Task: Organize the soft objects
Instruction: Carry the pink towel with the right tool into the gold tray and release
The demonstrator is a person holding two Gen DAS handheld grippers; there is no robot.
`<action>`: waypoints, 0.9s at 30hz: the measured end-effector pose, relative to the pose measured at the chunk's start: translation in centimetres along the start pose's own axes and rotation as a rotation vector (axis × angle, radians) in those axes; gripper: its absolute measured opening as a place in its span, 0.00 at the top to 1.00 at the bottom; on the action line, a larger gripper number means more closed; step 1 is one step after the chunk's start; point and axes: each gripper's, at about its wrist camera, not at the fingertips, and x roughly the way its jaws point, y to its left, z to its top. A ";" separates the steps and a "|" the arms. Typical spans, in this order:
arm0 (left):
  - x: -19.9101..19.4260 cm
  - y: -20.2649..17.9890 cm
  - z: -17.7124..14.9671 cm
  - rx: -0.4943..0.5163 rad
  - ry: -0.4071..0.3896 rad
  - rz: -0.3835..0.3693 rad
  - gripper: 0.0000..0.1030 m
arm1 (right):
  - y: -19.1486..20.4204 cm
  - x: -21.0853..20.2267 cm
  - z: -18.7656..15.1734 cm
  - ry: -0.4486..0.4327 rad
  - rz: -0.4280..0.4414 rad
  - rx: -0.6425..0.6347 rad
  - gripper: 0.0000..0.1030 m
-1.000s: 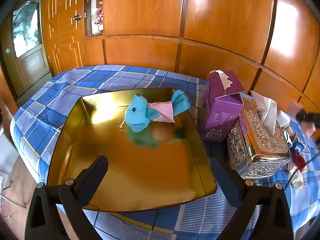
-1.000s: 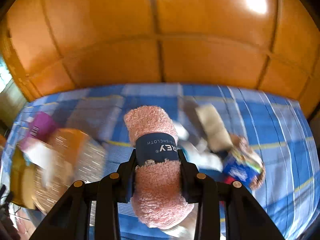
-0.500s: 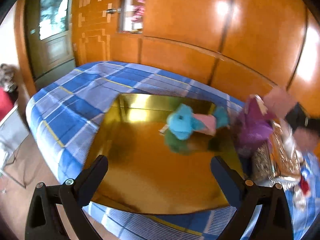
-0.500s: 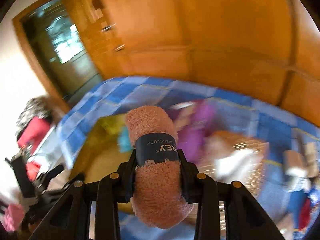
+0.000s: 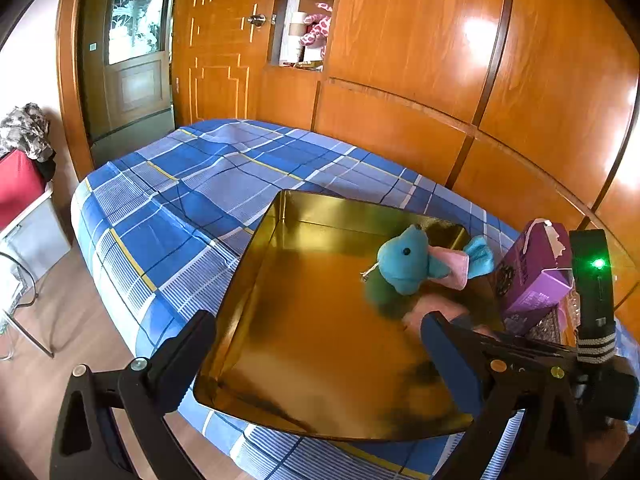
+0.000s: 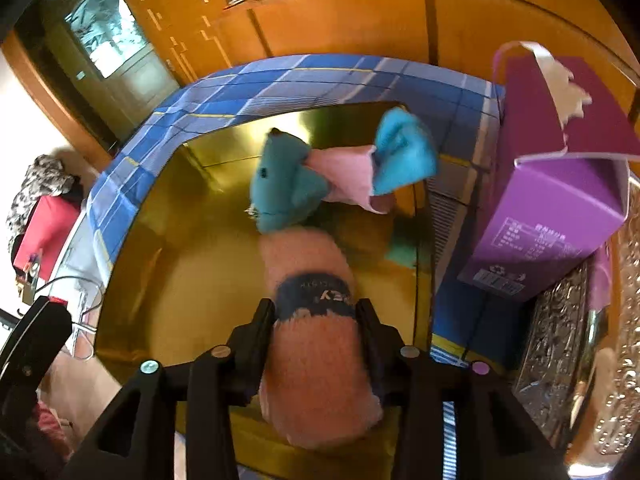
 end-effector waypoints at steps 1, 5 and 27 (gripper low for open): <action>0.1 0.0 -0.1 0.001 0.004 0.000 0.00 | -0.2 0.1 -0.2 0.000 -0.003 0.001 0.56; 0.2 -0.2 -0.3 0.004 0.007 0.001 0.00 | -0.4 -0.7 -0.5 -0.027 -0.014 -0.015 0.53; -2.4 -5.4 -1.7 0.139 -0.020 -0.095 0.00 | -0.6 -10.6 -5.1 -0.359 -0.223 -0.087 0.44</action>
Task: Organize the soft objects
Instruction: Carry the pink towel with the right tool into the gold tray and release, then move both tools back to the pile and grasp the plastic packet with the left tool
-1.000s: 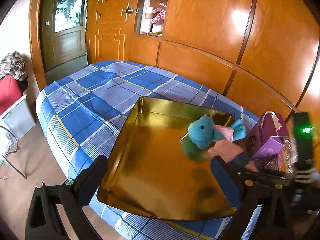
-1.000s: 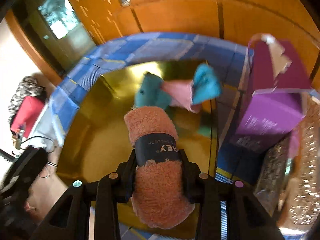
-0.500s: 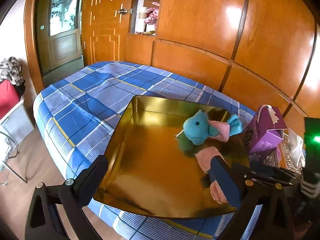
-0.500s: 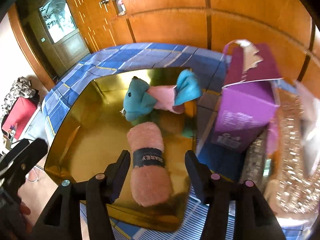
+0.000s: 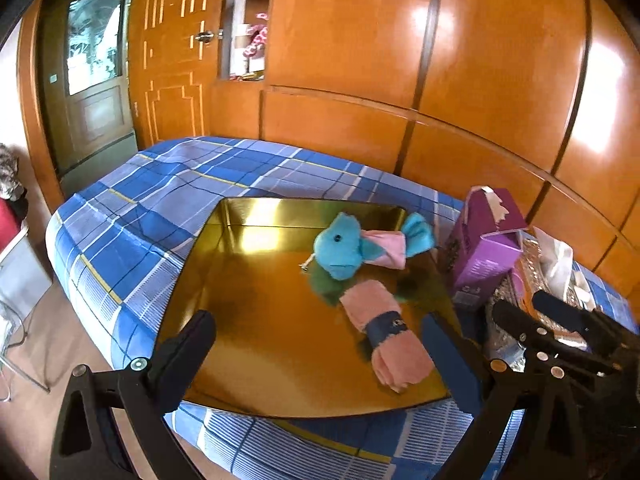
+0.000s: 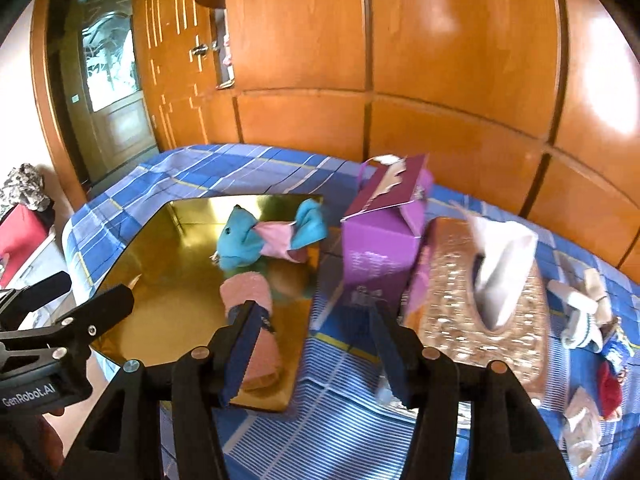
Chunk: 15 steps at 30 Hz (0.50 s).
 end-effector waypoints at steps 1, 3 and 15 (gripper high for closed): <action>-0.1 -0.3 -0.1 0.008 0.000 -0.004 0.00 | -0.2 -0.4 -0.1 -0.009 -0.008 0.002 0.44; -0.3 -0.9 -0.2 0.028 -0.003 -0.005 0.00 | -0.8 -1.2 -0.5 -0.026 -0.024 0.009 0.44; -0.9 -3.9 -1.0 0.106 0.007 -0.058 0.00 | -5.0 -4.8 -1.6 -0.087 -0.077 0.098 0.44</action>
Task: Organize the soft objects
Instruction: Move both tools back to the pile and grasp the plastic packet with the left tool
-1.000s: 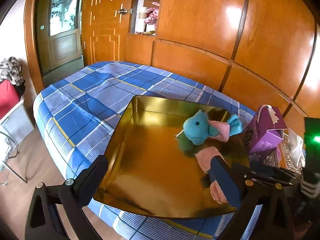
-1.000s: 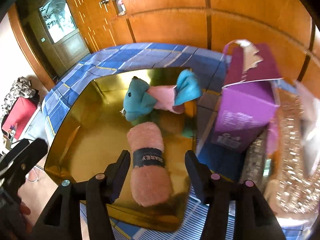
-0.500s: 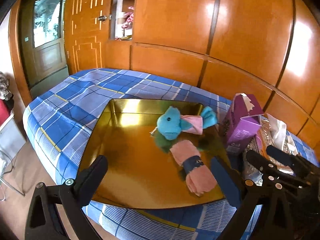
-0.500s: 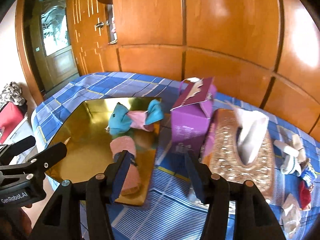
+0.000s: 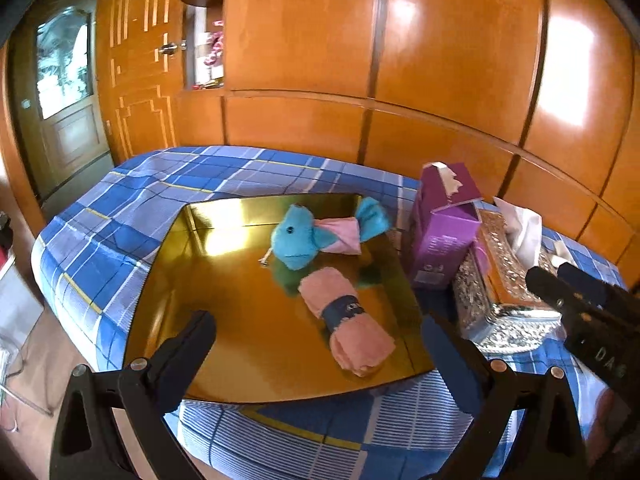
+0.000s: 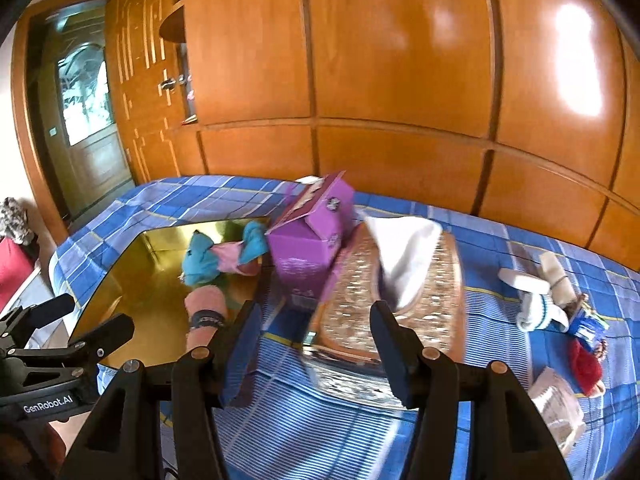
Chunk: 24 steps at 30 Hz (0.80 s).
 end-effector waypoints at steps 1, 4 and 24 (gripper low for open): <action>-0.1 -0.4 0.0 0.014 -0.002 -0.004 0.00 | -0.4 -0.2 -0.1 -0.004 -0.005 0.006 0.44; -0.5 -1.2 0.1 0.041 -0.011 -0.030 0.00 | -1.8 -1.1 -0.3 -0.013 -0.032 0.021 0.44; -4.0 -12.8 1.4 0.352 -0.096 -0.414 0.00 | -23.5 -10.0 -7.2 0.029 -0.398 0.429 0.41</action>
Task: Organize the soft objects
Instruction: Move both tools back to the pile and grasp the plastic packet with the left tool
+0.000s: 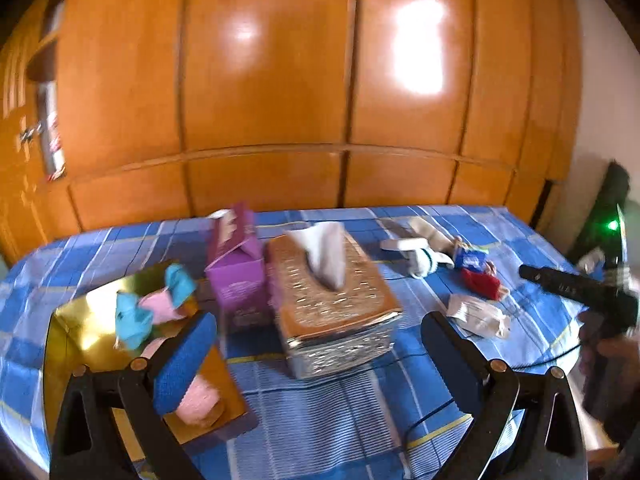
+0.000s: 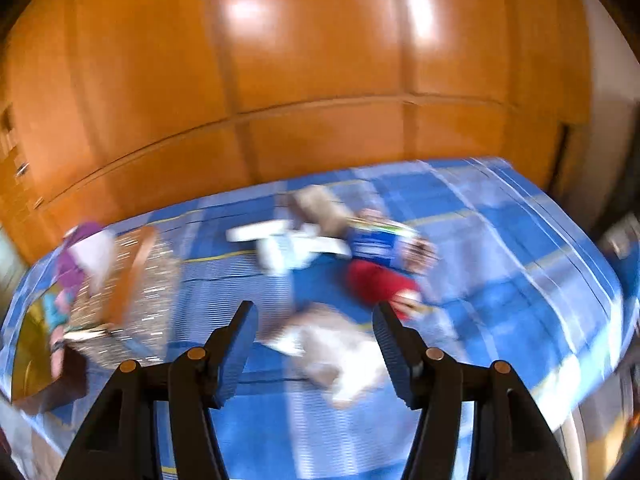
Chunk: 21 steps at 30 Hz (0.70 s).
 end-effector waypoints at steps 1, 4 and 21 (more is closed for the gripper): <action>0.5 -1.0 0.3 0.032 0.016 -0.013 0.00 | -1.7 -0.1 -0.1 0.004 -0.030 0.030 0.41; 1.7 -3.3 0.8 0.079 0.059 -0.084 0.00 | -5.1 0.0 -0.4 0.022 -0.089 0.086 0.41; 14.0 -18.3 1.5 0.168 0.440 -0.399 0.08 | -11.2 0.2 -2.8 0.054 -0.137 0.183 0.41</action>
